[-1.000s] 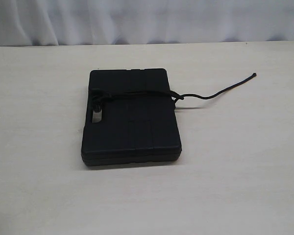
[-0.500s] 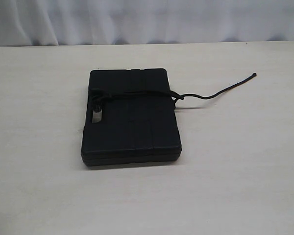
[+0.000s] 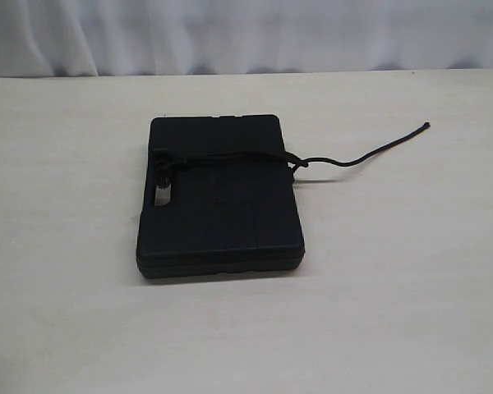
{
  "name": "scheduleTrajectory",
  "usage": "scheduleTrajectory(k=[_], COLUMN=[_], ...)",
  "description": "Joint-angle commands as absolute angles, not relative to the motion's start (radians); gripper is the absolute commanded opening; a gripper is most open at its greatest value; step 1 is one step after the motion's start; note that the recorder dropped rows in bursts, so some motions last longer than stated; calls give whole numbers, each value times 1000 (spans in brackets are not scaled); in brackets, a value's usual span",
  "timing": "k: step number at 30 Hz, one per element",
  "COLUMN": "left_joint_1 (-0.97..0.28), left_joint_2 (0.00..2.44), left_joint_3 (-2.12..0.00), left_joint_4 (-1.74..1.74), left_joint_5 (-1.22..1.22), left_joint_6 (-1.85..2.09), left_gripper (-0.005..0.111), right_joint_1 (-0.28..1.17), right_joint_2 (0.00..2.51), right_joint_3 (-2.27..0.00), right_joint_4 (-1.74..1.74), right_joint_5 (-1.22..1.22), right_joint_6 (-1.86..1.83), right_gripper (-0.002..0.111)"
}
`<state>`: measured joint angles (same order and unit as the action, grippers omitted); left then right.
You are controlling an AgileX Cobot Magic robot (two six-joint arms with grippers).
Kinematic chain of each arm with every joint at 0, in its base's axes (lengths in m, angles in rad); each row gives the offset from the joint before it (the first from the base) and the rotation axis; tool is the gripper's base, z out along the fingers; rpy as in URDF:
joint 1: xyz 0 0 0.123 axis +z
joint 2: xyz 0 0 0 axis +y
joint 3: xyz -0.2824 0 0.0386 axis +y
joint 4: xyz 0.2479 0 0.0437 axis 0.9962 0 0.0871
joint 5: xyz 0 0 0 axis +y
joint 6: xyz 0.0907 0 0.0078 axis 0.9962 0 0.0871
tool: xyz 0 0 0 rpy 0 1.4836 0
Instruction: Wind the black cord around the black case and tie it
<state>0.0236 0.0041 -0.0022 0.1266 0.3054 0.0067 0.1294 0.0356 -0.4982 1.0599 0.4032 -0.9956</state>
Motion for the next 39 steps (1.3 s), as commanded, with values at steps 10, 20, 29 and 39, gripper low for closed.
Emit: scheduleTrajectory(k=[10, 20, 29, 39], left_joint_1=[17, 17, 17, 17], left_joint_2=[0, 0, 0, 0], left_joint_3=[0, 0, 0, 0], left_joint_4=[120, 120, 139, 139], left_joint_5=[305, 305, 309, 309], left_joint_6=[0, 0, 0, 0], left_gripper=[0, 0, 0, 0], right_joint_1=[131, 131, 140, 140], right_joint_2=[32, 1, 0, 0], right_joint_3=[-221, 0, 0, 0], right_joint_4=[350, -9, -7, -120], right_joint_5=[-115, -374, -135, 136], right_joint_6=[-56, 46, -41, 29], right_gripper=[4, 4, 4, 4])
